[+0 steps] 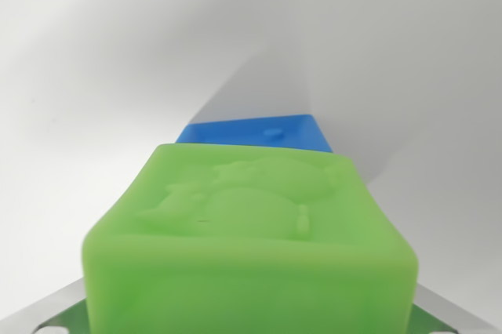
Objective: Stack cube
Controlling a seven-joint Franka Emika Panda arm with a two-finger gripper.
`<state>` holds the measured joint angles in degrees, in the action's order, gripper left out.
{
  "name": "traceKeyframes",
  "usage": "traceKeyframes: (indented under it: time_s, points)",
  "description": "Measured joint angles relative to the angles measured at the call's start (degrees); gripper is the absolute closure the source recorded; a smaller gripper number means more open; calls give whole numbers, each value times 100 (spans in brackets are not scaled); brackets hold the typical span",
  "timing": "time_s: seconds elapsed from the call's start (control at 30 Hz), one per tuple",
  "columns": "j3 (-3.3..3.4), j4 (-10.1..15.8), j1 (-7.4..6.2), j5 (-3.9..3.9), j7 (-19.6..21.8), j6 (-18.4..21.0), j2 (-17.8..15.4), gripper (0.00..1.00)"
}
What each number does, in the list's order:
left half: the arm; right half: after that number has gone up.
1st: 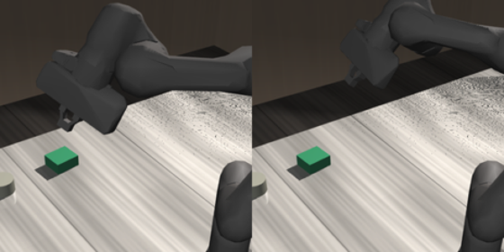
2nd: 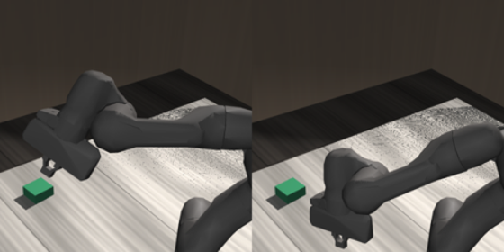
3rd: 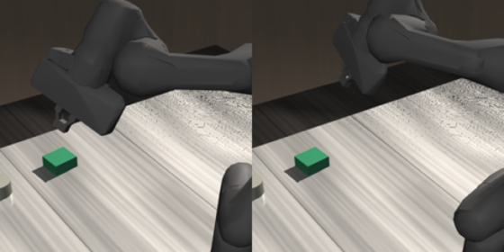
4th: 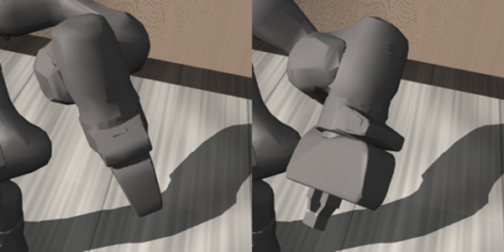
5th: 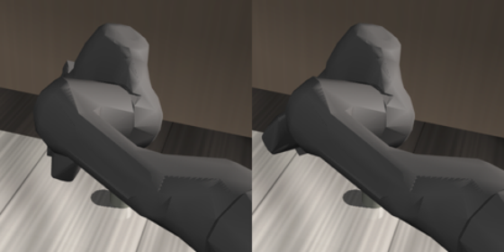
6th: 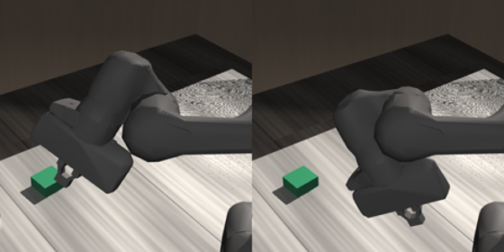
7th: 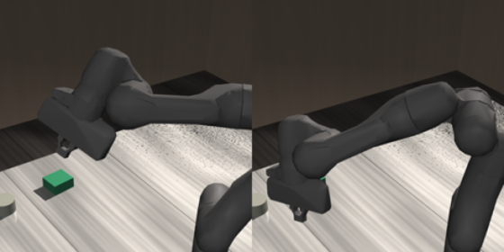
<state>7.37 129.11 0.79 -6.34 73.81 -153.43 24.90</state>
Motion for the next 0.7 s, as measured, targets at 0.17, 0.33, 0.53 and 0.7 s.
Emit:
traceKeyframes:
  time_s: [0.17, 0.33, 0.53, 0.7]
  points:
    - [-9, -2, 7, -1, 0, -12, 12, 0]
    - [-11, -3, 10, -1, 0, -12, 12, 0]
    - [-11, -4, 10, -1, 0, -13, 12, 0]
    - [-11, -4, 10, -1, -1, -13, 12, 0]
